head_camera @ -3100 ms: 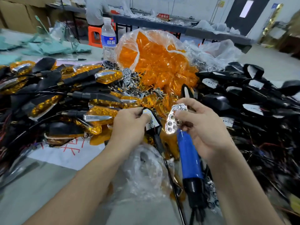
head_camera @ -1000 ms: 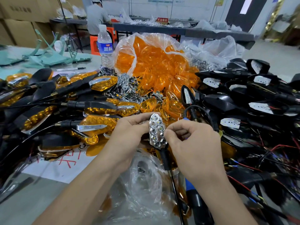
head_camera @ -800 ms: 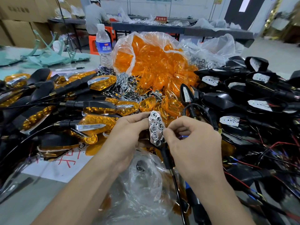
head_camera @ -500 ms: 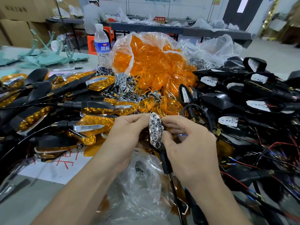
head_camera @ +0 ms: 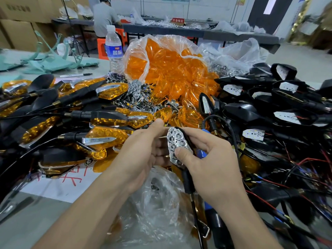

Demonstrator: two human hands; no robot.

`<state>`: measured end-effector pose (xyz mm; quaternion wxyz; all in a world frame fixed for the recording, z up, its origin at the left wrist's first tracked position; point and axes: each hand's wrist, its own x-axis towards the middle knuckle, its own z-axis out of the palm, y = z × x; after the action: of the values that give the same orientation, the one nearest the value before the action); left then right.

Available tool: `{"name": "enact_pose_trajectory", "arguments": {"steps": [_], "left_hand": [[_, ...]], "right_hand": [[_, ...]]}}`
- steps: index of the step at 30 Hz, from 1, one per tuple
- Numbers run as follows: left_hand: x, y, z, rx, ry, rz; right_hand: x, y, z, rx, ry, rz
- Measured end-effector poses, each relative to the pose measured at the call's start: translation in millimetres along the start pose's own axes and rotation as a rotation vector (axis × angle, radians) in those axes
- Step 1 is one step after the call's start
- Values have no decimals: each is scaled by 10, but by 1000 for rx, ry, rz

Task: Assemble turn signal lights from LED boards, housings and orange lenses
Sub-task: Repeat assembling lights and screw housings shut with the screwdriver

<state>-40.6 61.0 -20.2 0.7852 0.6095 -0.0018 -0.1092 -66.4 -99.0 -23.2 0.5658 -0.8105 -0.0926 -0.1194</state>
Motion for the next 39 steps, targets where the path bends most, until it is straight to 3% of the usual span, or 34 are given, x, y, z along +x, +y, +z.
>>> {"name": "enact_pose_trajectory", "arguments": {"steps": [9,20,26,30,39], "left_hand": [[22,12,-36,62,-2,62],[34,3,-49,-1,72,54],[26,18,-98,45,-62,26],[19,41,-113,59,-68,59],[18,33,-83,13,-9,112]], "right_hand": [[-7,17,7,71,38,40],[-89,-80,57,-4,-1,-91],[-56,-65,17,60,-6,-110],[-62,-23,37,134,-17,-109],[-130,30,127,-64,69,-38]]}}
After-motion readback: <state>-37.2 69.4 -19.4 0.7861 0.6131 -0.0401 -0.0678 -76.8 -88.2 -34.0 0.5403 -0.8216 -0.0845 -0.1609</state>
